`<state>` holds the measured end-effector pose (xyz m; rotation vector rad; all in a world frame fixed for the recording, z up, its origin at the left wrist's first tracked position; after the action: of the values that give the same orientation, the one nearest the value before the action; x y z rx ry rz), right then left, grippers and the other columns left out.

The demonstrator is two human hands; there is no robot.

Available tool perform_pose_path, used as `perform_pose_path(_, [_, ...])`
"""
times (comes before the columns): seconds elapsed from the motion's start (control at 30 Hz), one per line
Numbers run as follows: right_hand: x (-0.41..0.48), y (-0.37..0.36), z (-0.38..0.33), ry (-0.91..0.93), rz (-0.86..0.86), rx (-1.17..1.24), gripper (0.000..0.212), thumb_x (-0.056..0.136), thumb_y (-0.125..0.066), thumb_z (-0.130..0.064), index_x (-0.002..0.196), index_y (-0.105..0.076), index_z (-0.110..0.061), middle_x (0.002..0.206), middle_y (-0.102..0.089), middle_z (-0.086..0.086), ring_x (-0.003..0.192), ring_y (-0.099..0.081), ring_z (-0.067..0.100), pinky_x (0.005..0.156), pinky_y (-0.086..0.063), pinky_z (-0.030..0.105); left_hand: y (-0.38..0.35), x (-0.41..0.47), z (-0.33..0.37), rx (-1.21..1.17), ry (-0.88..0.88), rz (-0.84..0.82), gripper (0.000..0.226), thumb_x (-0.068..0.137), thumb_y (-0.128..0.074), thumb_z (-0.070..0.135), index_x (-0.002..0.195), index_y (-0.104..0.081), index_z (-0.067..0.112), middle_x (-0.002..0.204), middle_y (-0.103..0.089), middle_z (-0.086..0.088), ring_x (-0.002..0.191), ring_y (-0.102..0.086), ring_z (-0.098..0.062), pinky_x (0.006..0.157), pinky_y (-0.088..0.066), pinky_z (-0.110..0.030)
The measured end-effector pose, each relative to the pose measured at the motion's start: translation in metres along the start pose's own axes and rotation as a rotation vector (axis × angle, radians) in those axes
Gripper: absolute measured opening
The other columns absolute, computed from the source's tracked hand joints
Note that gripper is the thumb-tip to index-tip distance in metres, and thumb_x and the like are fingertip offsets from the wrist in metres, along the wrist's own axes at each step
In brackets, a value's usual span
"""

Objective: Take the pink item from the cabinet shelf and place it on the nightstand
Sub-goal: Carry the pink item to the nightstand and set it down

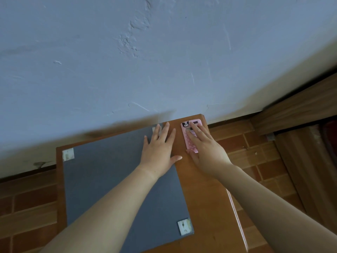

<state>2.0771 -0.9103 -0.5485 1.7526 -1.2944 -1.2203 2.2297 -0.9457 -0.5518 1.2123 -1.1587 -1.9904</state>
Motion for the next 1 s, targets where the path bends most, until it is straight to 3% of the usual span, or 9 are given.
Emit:
perform_pose_path(0.3, [0.009, 0.001, -0.002, 0.039, -0.005, 0.03, 0.055, 0.093, -0.046, -0.029, 0.143, -0.024, -0.023, 0.156, -0.003, -0.009, 0.143, 0.004, 0.012, 0.092, -0.048, 0.039, 0.0, -0.002, 0.001, 0.008, 0.002, 0.007, 0.081, 0.086, -0.045, 0.056, 0.146, -0.003, 0.021, 0.156, 0.011, -0.001, 0.142, 0.012, -0.027, 0.11, -0.011, -0.057])
perform_pose_path(0.5, [0.008, 0.003, -0.002, 0.046, 0.01, 0.026, 0.056, 0.092, -0.047, -0.035, 0.142, -0.025, -0.024, 0.156, -0.006, -0.007, 0.143, 0.001, 0.013, 0.101, -0.039, 0.038, 0.0, -0.003, 0.0, 0.066, -0.009, 0.001, 0.079, 0.087, -0.04, 0.058, 0.146, -0.002, 0.021, 0.156, 0.011, -0.002, 0.142, 0.011, -0.027, 0.11, -0.014, -0.057])
perform_pose_path(0.7, [-0.003, 0.019, -0.003, 0.029, 0.035, 0.037, 0.053, 0.09, -0.053, -0.034, 0.138, -0.035, -0.021, 0.153, -0.022, -0.003, 0.141, -0.014, 0.015, 0.099, -0.041, 0.04, 0.01, -0.012, -0.003, 0.061, -0.026, -0.008, 0.076, 0.088, -0.038, 0.057, 0.146, -0.007, 0.021, 0.157, 0.004, -0.001, 0.143, 0.006, -0.023, 0.112, -0.016, -0.054])
perform_pose_path(0.83, [-0.02, 0.033, -0.01, -0.003, 0.019, 0.044, 0.056, 0.088, -0.056, -0.029, 0.139, -0.032, -0.022, 0.15, -0.029, -0.002, 0.137, -0.026, 0.017, 0.093, -0.048, 0.039, 0.026, -0.031, 0.0, 0.03, -0.02, -0.029, 0.073, 0.088, -0.04, 0.055, 0.146, -0.01, 0.022, 0.157, -0.004, -0.002, 0.143, 0.001, -0.023, 0.112, -0.016, -0.052])
perform_pose_path(1.0, [-0.046, 0.065, -0.027, -0.028, 0.033, 0.1, 0.055, 0.087, -0.058, -0.029, 0.137, -0.036, -0.022, 0.145, -0.037, -0.002, 0.132, -0.034, 0.019, 0.095, -0.046, 0.04, 0.066, -0.066, 0.002, 0.021, -0.016, -0.015, 0.069, 0.09, -0.039, 0.053, 0.146, -0.012, 0.022, 0.156, -0.01, -0.003, 0.143, -0.005, -0.022, 0.111, -0.019, -0.051])
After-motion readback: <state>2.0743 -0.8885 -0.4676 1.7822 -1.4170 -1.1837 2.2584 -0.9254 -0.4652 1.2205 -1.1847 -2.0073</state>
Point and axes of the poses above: each hand's wrist, its own x-axis towards the middle knuckle, its own y-axis out of the back of the hand, z = x × y, the point moved 2 cm from there along x, towards the middle knuckle
